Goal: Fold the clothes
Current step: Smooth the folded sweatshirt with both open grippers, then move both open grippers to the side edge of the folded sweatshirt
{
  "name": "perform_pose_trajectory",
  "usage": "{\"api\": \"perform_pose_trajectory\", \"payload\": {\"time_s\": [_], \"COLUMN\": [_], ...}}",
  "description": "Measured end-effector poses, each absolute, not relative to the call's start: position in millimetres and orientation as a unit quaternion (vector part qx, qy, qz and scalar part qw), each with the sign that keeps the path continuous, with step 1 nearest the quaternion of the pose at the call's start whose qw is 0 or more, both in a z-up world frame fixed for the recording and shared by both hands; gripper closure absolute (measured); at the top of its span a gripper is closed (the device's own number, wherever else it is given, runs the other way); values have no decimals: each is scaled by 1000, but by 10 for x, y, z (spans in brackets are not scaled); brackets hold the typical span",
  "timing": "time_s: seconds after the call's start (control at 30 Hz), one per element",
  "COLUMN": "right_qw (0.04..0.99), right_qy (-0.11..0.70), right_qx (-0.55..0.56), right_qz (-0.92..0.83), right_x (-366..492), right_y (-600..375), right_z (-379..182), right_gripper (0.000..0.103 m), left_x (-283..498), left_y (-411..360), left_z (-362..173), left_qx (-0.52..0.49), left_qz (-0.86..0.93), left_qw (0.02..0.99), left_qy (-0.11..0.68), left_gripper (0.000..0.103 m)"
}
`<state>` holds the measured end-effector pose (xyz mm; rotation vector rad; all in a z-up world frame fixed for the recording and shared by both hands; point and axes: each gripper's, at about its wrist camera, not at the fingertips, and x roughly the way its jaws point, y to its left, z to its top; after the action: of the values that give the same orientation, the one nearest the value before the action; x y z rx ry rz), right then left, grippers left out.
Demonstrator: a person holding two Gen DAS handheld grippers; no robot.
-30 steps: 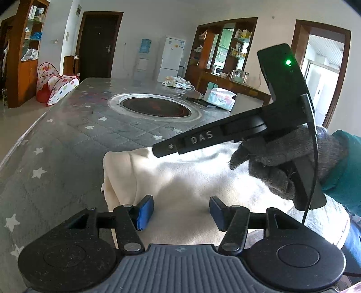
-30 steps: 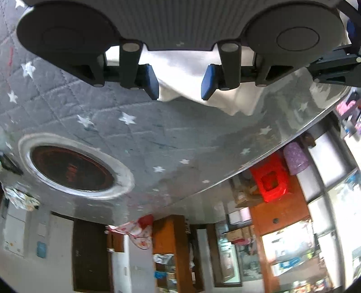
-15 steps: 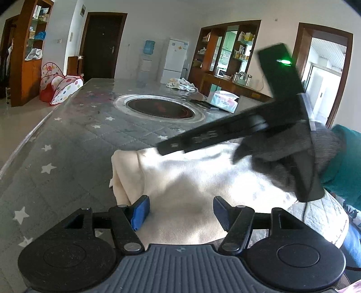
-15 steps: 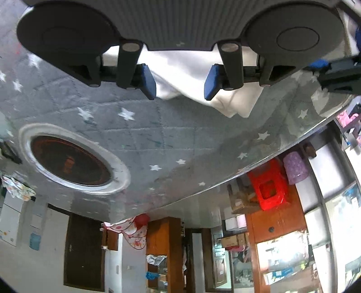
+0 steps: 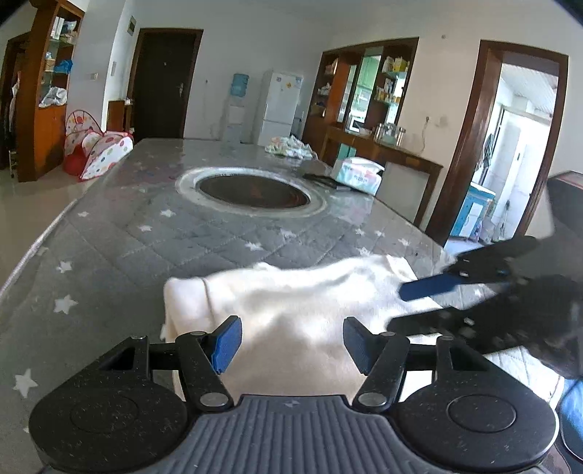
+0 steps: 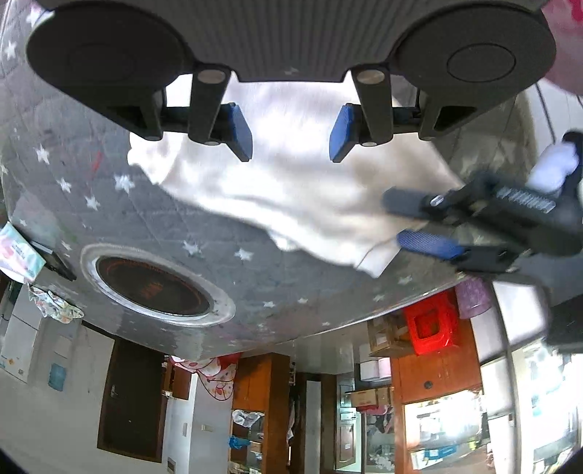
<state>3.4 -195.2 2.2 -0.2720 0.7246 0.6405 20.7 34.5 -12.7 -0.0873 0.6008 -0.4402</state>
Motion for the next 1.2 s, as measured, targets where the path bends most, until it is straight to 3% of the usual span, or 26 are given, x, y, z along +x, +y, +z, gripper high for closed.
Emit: {"api": "perform_pose_trajectory", "payload": {"time_s": [0.5, 0.73, 1.2], "right_qw": [878, 898, 906], "right_qy": [374, 335, 342], "right_qx": [-89, -80, -65], "right_qz": [286, 275, 240], "right_x": [-249, 87, 661], "right_y": [-2445, -2378, -2172], "right_z": [-131, 5, -71], "right_gripper": [56, 56, 57], "left_x": [201, 197, 195], "left_y": [299, 277, 304], "left_z": [-259, -271, -284], "left_qx": [-25, -23, -26], "left_qz": [-205, -202, -205], "left_qw": [928, 928, 928], "left_qy": [311, 311, 310], "left_gripper": [39, 38, 36]}}
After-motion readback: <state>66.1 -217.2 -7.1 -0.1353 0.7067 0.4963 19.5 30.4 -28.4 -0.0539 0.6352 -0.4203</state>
